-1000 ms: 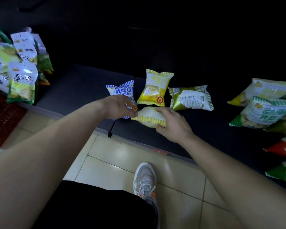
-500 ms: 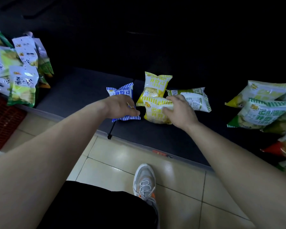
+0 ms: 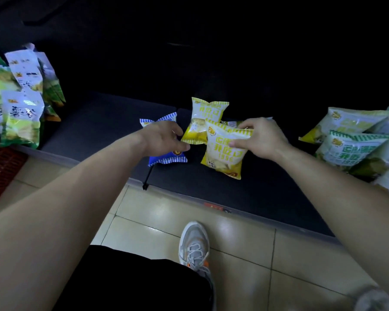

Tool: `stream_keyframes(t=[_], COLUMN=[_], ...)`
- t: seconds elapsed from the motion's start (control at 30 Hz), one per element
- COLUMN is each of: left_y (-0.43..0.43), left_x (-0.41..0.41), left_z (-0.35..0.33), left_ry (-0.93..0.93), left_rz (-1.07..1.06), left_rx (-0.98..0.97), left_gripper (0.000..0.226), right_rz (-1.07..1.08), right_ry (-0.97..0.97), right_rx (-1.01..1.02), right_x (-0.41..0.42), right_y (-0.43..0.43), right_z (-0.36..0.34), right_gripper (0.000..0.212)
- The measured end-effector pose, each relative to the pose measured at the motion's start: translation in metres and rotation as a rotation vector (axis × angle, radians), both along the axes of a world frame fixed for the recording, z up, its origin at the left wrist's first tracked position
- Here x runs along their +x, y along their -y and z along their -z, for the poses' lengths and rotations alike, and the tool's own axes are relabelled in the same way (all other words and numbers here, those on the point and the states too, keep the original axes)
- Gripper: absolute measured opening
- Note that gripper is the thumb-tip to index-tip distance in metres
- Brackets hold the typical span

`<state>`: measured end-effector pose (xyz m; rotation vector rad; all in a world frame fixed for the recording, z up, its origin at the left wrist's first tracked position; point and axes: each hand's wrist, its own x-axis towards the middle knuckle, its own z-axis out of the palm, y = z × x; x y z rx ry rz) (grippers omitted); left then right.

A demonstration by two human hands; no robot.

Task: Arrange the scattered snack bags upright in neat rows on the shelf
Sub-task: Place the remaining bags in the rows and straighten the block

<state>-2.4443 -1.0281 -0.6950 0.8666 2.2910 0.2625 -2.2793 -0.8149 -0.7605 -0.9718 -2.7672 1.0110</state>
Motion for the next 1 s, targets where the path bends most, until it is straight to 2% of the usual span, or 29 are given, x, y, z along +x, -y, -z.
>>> stream_keyframes(t=[0.17, 0.3, 0.4, 0.57, 0.67, 0.8, 0.9, 1.0], left_y=[-0.026, -0.062, -0.091, -0.13, -0.147, -0.173, -0.193, -0.214], left_x=[0.026, 0.072, 0.114, 0.17, 0.198, 0.223, 0.234, 0.247], left_z=[-0.012, -0.032, -0.044, -0.049, -0.052, -0.041, -0.026, -0.01], left_ry=[-0.001, 0.029, 0.111, 0.038, -0.018, -0.072, -0.119, -0.173], left_rz=[0.045, 0.253, 0.419, 0.609, 0.644, 0.607, 0.584, 0.567], left_rx=[0.199, 0.312, 0.271, 0.203, 0.196, 0.235, 0.206, 0.176], left_gripper=[0.068, 0.08, 0.077, 0.075, 0.082, 0.081, 0.089, 0.091], right_rz=[-0.011, -0.082, -0.114, -0.034, 0.055, 0.096, 0.134, 0.223], right_ry=[0.024, 0.089, 0.096, 0.071, 0.026, -0.016, 0.079, 0.223], right_rx=[0.003, 0.031, 0.089, 0.08, 0.059, 0.025, 0.074, 0.085], right_x=[0.059, 0.11, 0.145, 0.197, 0.223, 0.258, 0.293, 0.336], right_y=[-0.017, -0.016, -0.011, -0.017, -0.031, -0.056, -0.081, -0.109], right_z=[-0.051, -0.088, -0.111, -0.128, -0.127, -0.122, -0.113, -0.095], right_gripper=[0.06, 0.062, 0.059, 0.054, 0.054, 0.066, 0.074, 0.064])
